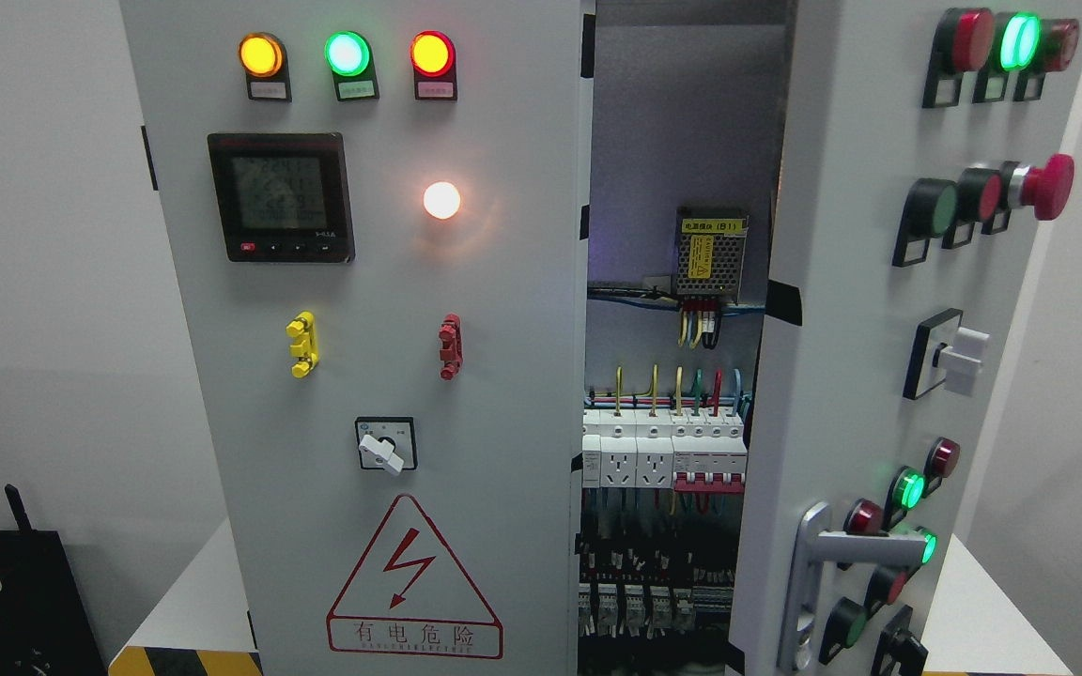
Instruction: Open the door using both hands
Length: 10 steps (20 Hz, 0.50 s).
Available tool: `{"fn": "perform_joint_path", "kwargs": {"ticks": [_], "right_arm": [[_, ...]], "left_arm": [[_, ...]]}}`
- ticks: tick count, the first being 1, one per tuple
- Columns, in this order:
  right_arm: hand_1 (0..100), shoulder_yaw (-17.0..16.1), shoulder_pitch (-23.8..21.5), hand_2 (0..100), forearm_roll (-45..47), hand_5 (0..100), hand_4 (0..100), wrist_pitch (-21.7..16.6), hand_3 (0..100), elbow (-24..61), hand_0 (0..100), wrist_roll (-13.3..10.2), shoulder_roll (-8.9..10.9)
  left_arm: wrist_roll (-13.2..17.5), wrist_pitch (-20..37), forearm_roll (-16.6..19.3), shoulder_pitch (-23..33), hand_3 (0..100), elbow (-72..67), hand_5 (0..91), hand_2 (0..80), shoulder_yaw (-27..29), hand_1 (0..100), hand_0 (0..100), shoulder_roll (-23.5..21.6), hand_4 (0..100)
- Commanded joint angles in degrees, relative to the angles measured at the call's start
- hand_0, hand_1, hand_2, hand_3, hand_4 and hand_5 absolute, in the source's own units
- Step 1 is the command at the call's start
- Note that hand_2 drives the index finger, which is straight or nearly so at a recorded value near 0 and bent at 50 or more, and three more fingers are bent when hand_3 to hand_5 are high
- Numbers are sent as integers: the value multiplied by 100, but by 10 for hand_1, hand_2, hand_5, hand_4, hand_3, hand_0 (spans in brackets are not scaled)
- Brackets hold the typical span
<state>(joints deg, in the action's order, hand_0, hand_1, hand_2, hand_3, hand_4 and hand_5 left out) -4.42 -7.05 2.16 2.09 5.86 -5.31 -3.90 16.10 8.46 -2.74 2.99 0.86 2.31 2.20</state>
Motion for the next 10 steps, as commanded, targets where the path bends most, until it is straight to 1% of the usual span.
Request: {"fn": "perform_joint_path", "kwargs": {"ticks": [1,10], "right_arm": [[0,3,11,0,3,0,0,2,0,11,57,-14,4],[0,11,20,0,-5,0,0,2,0,73,57,-32,12]], "left_arm": [[-2,-2,2,9,0,107,0,0,6,389,120,0,0],[-2,-2,2,0,0,116,0,0,6,389,120,0,0]]}}
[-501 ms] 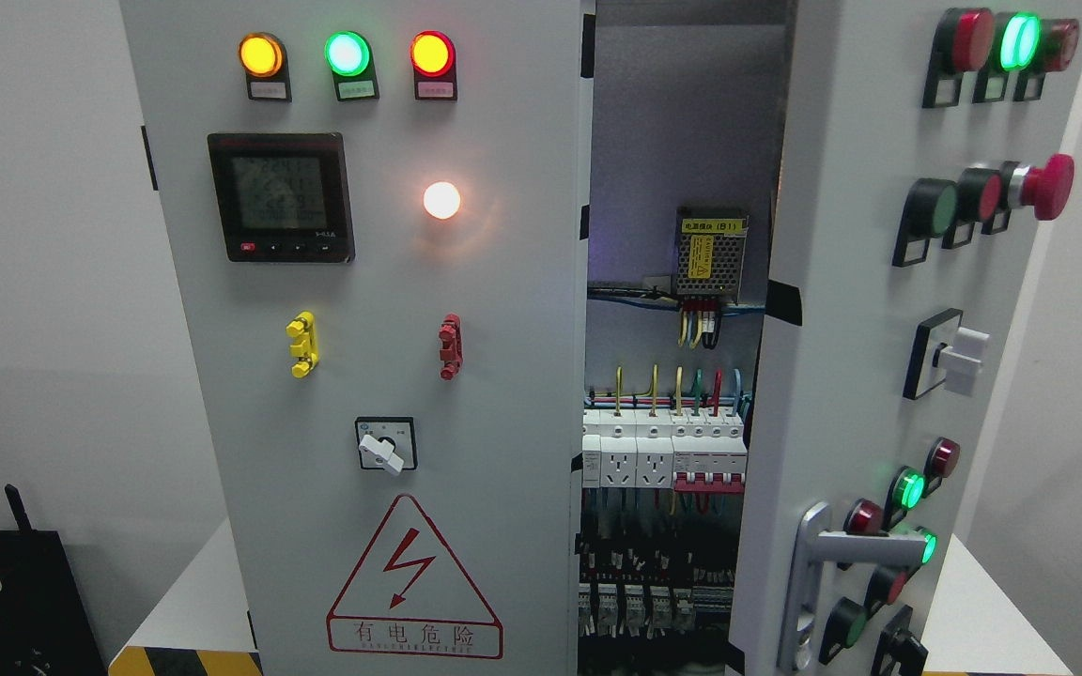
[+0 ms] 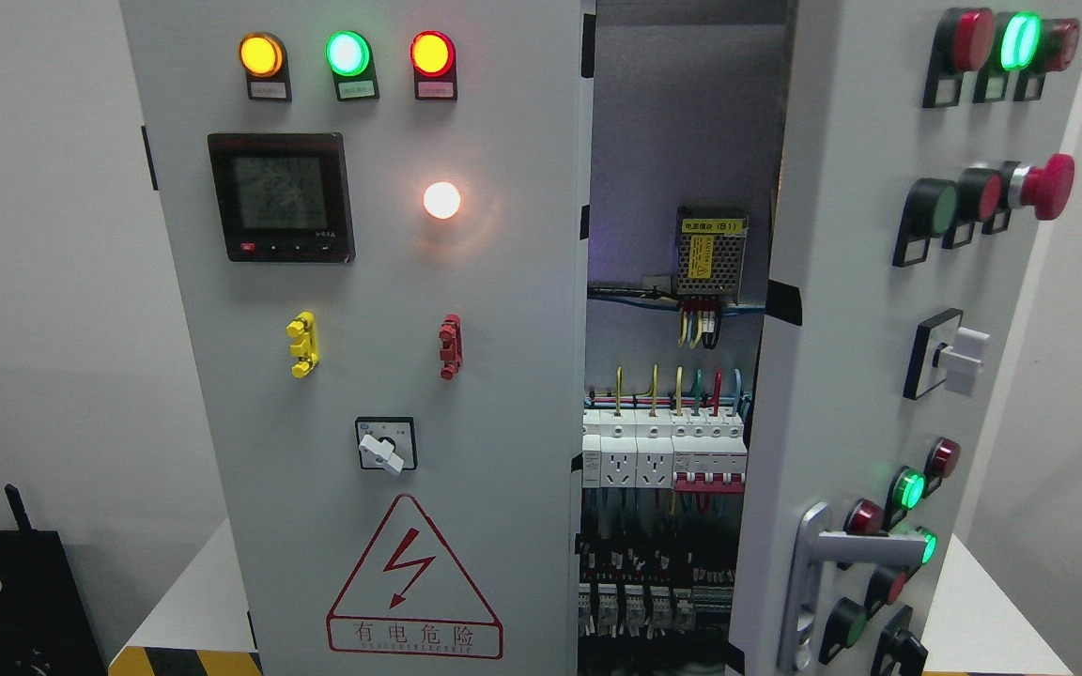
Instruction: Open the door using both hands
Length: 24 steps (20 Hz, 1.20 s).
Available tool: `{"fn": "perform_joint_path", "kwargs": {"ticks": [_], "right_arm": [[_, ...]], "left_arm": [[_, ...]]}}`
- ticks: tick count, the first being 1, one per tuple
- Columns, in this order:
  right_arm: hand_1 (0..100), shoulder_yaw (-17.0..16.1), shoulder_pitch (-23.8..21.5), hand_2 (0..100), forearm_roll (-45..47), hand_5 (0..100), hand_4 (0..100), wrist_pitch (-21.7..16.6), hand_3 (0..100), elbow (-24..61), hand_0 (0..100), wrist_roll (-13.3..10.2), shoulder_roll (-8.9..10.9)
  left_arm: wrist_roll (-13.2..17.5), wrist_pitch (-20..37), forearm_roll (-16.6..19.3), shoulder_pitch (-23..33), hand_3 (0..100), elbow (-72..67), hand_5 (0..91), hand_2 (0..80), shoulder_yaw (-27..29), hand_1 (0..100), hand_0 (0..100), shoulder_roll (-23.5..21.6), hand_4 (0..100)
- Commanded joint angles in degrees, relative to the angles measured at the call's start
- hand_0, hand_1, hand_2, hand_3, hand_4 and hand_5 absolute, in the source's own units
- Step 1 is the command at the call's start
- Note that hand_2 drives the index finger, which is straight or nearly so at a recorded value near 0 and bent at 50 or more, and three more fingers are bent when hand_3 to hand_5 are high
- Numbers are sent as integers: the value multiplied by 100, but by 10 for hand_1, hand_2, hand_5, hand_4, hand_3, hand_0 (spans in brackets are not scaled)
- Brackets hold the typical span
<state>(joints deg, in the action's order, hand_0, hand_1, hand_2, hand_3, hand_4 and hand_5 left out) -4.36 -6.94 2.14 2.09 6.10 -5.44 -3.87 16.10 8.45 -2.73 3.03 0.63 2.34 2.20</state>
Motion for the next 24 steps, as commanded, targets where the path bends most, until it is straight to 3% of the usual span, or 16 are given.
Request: {"fn": "perform_joint_path", "kwargs": {"ticks": [1,15,24], "right_arm": [[0,5,8,0,-3,0,0,1,0,50,57,-19,9],[0,5,-1,0,-3,0,0,-7,0,50,57,16,9],[0,-4,8,0,-3,0,0,-7,0,58,57,16,-8]], "left_arm": [[-2,-2,0,-4,0,139,0,0,4,389,120,0,0],[-2,16,0,5,0,200,0,0,-14,389,120,0,0],[156,-19,9,689,0,2228,0,0,12,389,120,-88,0]]}}
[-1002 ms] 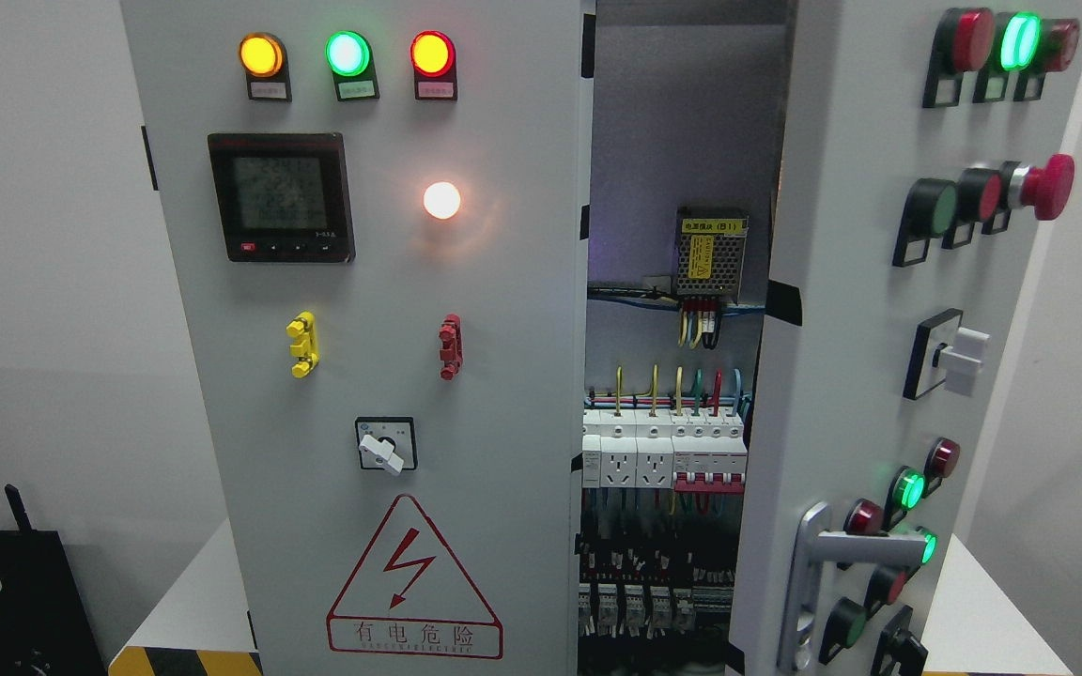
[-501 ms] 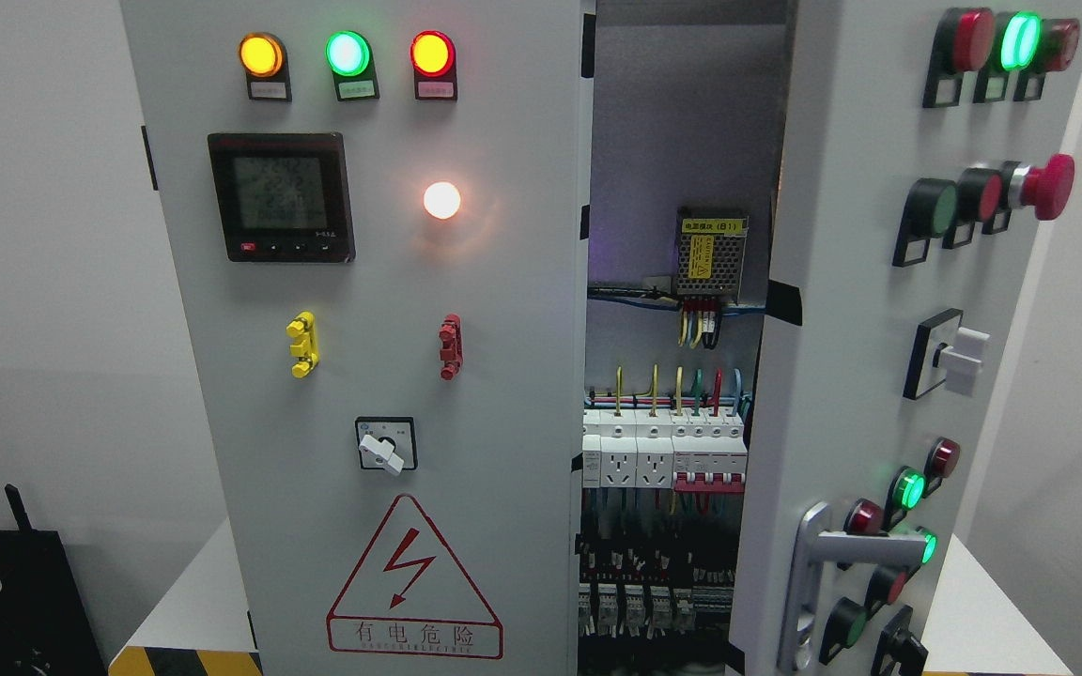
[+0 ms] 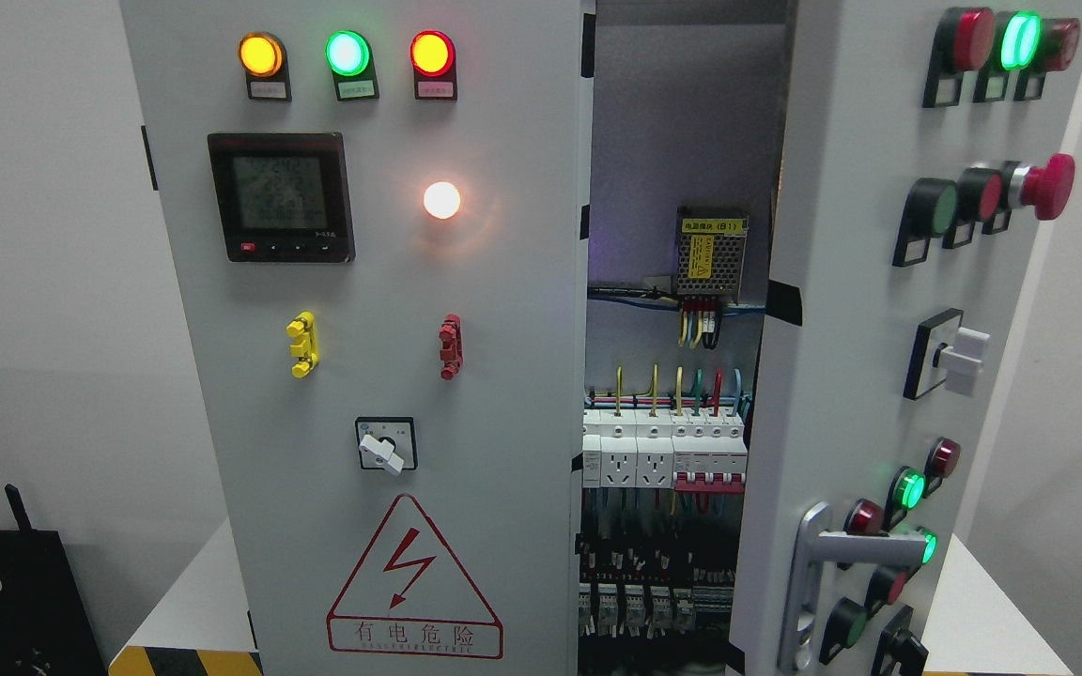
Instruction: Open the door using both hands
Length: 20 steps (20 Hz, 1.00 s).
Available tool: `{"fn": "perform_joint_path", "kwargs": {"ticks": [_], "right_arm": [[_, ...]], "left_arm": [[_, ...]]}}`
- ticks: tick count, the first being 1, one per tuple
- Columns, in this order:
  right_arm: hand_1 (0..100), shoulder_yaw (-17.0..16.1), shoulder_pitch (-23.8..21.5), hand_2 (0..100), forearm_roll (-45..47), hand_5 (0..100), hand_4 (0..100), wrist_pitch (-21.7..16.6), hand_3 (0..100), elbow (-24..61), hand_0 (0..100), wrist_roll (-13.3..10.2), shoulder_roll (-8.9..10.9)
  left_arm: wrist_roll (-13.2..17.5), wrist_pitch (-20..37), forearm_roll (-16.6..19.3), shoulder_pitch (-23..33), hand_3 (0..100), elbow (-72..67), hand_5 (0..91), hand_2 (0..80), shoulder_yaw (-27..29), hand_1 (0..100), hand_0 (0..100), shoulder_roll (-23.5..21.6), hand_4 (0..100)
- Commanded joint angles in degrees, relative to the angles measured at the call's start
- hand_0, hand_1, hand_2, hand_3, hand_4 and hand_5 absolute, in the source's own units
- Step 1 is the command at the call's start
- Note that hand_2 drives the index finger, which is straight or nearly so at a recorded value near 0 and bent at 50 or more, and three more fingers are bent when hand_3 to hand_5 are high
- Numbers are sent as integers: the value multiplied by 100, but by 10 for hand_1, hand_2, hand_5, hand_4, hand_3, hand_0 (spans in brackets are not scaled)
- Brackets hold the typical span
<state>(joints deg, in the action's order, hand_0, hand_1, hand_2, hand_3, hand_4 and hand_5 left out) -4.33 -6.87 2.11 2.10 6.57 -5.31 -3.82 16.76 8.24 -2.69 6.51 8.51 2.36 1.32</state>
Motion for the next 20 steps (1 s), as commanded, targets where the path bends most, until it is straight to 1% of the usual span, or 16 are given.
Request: {"fn": "perform_joint_path", "kwargs": {"ticks": [1,4,7,8,11,12,14,16,18,20], "right_arm": [[0,-7,-7,0,0,0,0,-8,0,11,57,4,-14],[0,-7,1,0,0,0,0,-8,0,11,57,4,-14],[0,-15,1,0,0,0,0,-8,0,11,57,4,-14],[0,-15,1,0,0,0,0,-8,0,11,57,4,-14],[0,-24,1,0,0,0,0,-8,0,11,56,4,-14],[0,-24,1,0,0,0,0,-8,0,11,56,4,-23],[0,-24,1,0,0,0,0,-8,0,11,56,4,-23],[0,-24,1,0,0,0,0,-8,0,11,56,4,-23],[0,-24,1,0,9,0,0,-8,0,11,56,13,-31],[0,-24,1,0,9,0,0,-8,0,11,56,4,-58]], "left_arm": [[142,2,5,430,0,1730,0,0,2,389,120,-17,0],[143,-7,-21,755,0,2679,0,0,-7,389,120,-105,0],[143,-7,-74,913,0,3409,0,0,-7,389,120,-175,0],[143,-15,-152,957,0,3638,0,0,-16,389,120,-219,0],[143,2,-609,1115,0,4350,0,0,-103,389,120,-482,0],[143,2,-871,1186,0,4622,0,0,-243,389,120,-623,0],[117,11,-1206,1256,0,5009,0,0,-472,389,120,-825,0],[108,28,-1392,1344,0,5387,0,0,-543,389,120,-1010,0],[108,28,-1436,1484,0,5800,0,0,-543,389,120,-1116,0],[108,28,-1559,1520,0,6065,0,0,-552,389,120,-1169,0]]}}
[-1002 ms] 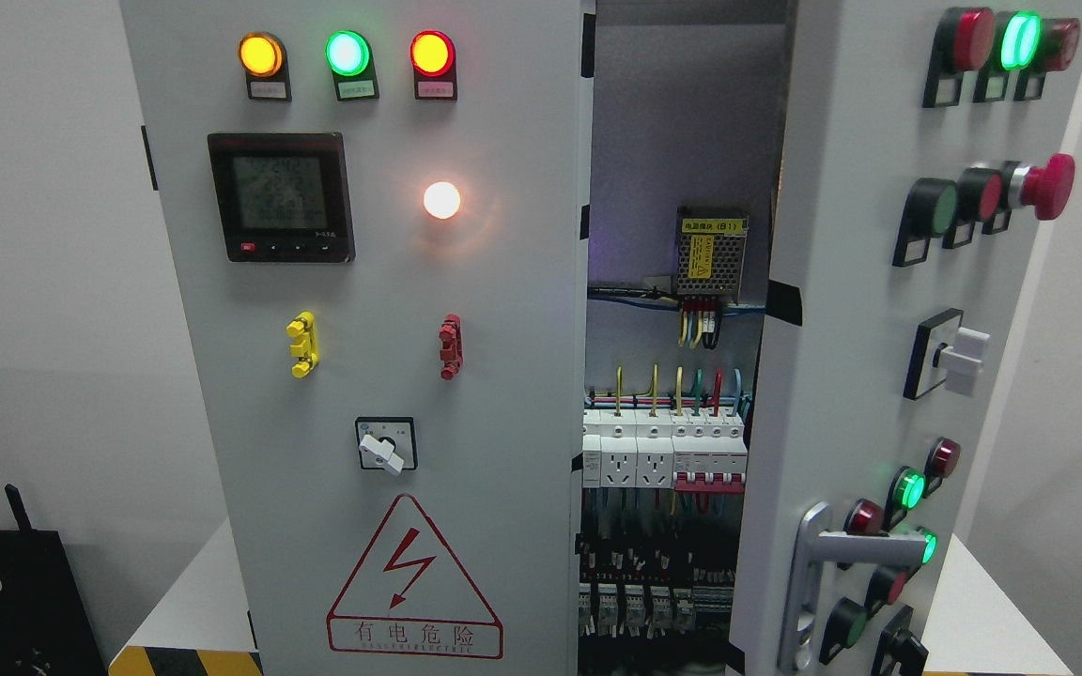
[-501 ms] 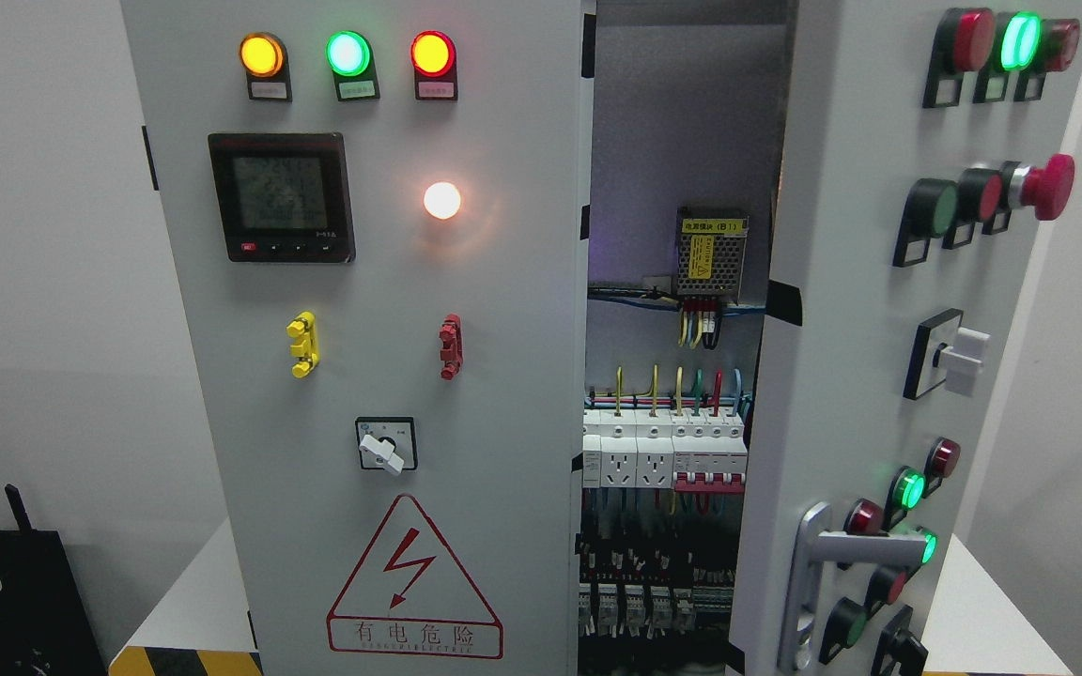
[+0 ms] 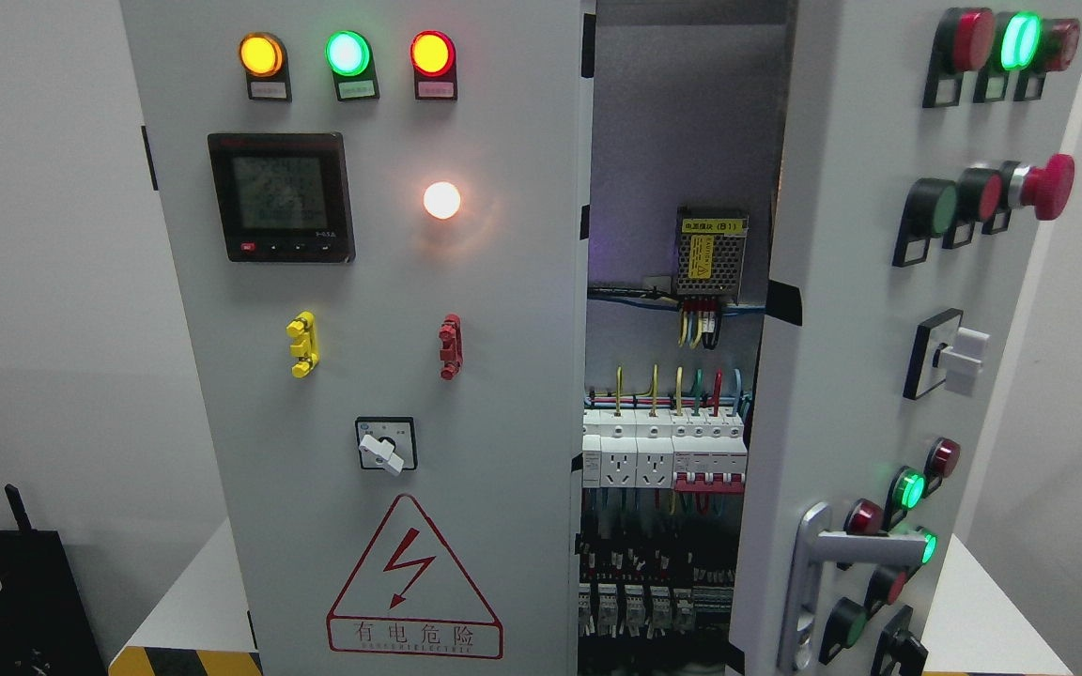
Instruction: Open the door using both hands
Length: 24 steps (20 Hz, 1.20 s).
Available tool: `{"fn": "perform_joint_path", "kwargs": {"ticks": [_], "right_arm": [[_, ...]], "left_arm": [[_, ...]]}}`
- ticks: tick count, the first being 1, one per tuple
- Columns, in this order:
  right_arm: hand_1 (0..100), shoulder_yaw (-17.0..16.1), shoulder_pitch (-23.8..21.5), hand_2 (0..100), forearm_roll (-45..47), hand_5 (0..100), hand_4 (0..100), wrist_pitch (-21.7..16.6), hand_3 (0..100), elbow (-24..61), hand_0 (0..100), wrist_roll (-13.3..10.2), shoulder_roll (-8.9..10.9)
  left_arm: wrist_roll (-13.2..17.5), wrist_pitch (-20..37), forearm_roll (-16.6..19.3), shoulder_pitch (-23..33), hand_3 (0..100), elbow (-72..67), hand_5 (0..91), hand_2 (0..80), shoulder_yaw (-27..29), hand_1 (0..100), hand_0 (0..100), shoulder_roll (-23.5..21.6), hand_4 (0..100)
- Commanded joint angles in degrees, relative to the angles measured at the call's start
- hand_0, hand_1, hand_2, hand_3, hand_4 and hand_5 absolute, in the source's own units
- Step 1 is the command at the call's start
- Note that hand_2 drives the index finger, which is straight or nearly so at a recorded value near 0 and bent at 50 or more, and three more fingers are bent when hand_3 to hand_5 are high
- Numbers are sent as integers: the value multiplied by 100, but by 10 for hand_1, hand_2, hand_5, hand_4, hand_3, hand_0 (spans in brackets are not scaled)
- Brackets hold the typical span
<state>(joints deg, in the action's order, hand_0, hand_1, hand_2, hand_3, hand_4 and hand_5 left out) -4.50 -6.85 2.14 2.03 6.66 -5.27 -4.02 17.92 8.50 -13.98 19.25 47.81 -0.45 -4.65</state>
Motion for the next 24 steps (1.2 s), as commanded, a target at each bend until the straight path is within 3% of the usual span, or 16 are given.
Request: {"fn": "perform_joint_path", "kwargs": {"ticks": [1,10,15,21,24], "right_arm": [[0,-7,0,0,6,0,0,-1,0,2,56,0,-46],[0,-7,0,0,6,0,0,-1,0,2,57,0,-99],[0,-7,0,0,6,0,0,-1,0,2,56,0,-116],[0,-7,0,0,6,0,0,-1,0,2,56,8,-125],[0,-7,0,0,6,0,0,-1,0,2,56,8,-125]], "left_arm": [[-16,11,-517,263,0,2232,0,0,-271,389,120,-616,0],[-8,345,-966,1080,0,3428,0,0,-333,389,120,-1214,0],[-16,521,-1290,1379,0,3901,0,0,-693,389,120,-1670,0],[-16,898,-1466,1591,0,4508,0,0,-693,389,120,-2039,0],[-8,925,-2010,1521,0,4816,0,0,-658,389,120,-2583,0]]}}
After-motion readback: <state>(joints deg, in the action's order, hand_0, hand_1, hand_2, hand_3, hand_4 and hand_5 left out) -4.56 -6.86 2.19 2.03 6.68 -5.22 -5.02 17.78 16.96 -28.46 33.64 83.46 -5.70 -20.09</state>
